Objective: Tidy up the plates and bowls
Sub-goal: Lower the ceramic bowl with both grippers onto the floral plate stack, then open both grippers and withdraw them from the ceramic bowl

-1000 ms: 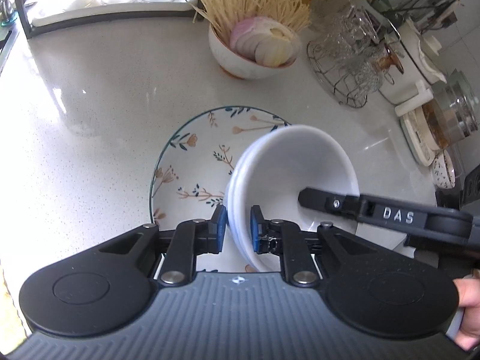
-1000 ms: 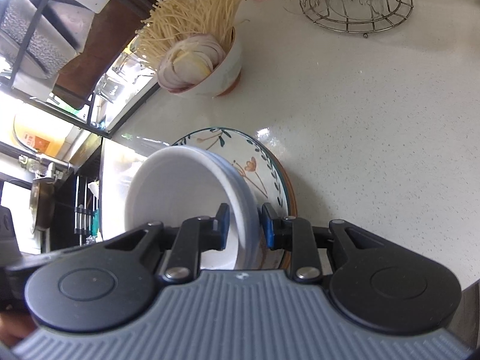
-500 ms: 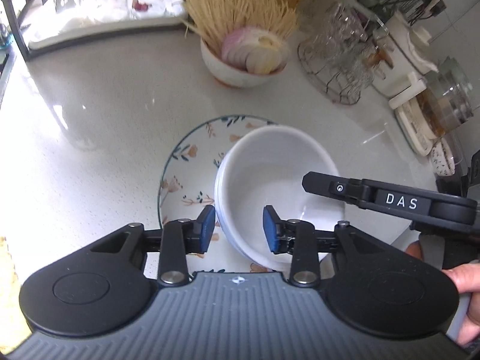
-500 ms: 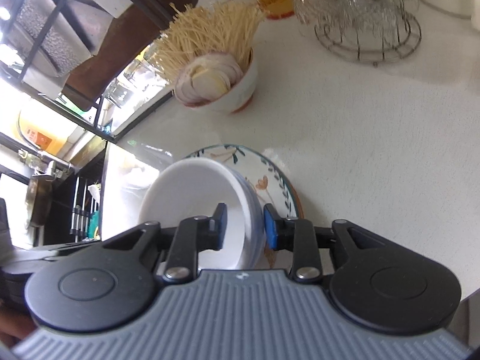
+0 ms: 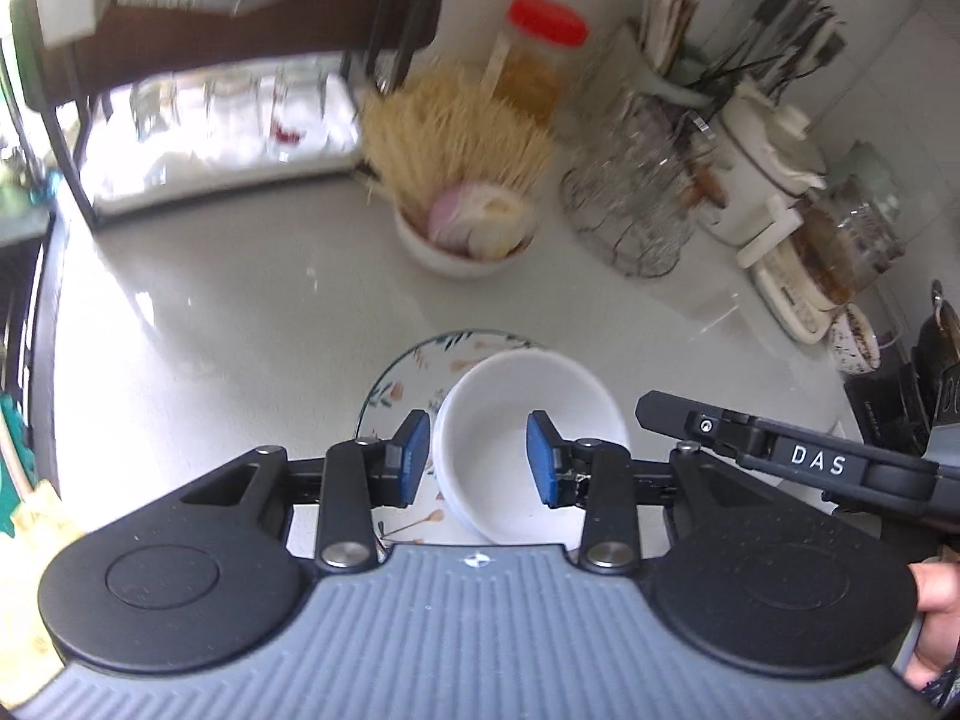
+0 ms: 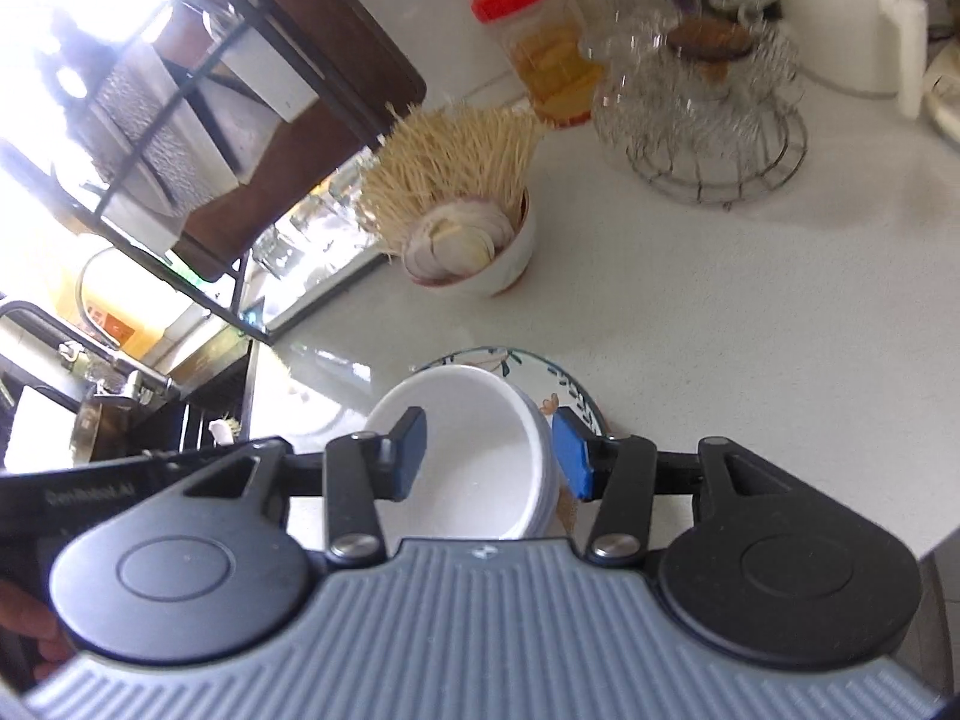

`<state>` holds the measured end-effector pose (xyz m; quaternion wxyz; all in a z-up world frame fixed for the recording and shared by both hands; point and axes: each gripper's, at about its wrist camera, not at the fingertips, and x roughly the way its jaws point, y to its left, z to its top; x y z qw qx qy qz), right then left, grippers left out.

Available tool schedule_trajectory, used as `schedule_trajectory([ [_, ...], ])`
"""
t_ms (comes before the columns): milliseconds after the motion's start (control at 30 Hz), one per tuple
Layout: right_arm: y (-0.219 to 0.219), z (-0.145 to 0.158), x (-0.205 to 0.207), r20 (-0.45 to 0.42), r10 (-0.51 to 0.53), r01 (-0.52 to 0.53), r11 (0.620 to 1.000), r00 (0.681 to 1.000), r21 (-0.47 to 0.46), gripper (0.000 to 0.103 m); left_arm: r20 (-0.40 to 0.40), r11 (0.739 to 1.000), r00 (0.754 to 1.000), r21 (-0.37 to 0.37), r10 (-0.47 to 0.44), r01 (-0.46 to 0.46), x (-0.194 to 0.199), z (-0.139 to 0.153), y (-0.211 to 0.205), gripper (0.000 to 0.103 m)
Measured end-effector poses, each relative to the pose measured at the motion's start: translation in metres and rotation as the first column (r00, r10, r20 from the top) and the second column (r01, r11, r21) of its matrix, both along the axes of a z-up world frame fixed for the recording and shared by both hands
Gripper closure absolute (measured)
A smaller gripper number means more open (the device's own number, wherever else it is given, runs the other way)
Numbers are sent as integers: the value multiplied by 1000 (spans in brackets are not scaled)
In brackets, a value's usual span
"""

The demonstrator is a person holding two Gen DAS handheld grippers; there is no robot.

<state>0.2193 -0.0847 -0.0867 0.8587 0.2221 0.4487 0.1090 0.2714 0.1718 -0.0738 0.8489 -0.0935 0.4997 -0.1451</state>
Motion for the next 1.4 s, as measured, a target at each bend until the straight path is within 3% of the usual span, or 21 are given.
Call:
schedule_trajectory([
  [300, 4, 48, -35, 182, -14, 19, 999, 983, -31, 53, 199, 999, 980, 38, -7, 0, -49, 51, -9, 62],
  [633, -17, 81, -87, 295, -34, 56, 996, 955, -65, 53, 298, 1000, 955, 21, 2, -9, -98, 84, -36, 62],
  [933, -42, 92, -127, 328, -39, 82, 990, 944, -116, 53, 294, 999, 955, 18, 39, -46, -137, 83, -59, 62],
  [1400, -67, 91, -154, 322, 40, 16, 985, 946, -170, 53, 284, 992, 950, -15, 128, -129, -178, 72, -88, 62],
])
